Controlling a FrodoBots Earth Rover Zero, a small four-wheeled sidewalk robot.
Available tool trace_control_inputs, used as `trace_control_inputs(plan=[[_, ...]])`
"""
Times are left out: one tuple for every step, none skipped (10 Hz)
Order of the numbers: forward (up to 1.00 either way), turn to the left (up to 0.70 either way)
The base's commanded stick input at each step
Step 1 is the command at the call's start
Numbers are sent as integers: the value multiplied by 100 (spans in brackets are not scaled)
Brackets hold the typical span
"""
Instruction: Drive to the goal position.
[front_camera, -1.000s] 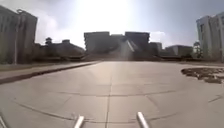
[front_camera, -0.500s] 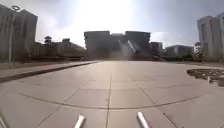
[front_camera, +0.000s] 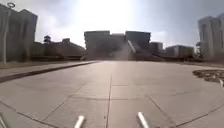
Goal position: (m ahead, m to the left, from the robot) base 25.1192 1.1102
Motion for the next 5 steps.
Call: trace_control_inputs(plan=[[100,0],[100,0],[100,0],[100,0],[100,0]])
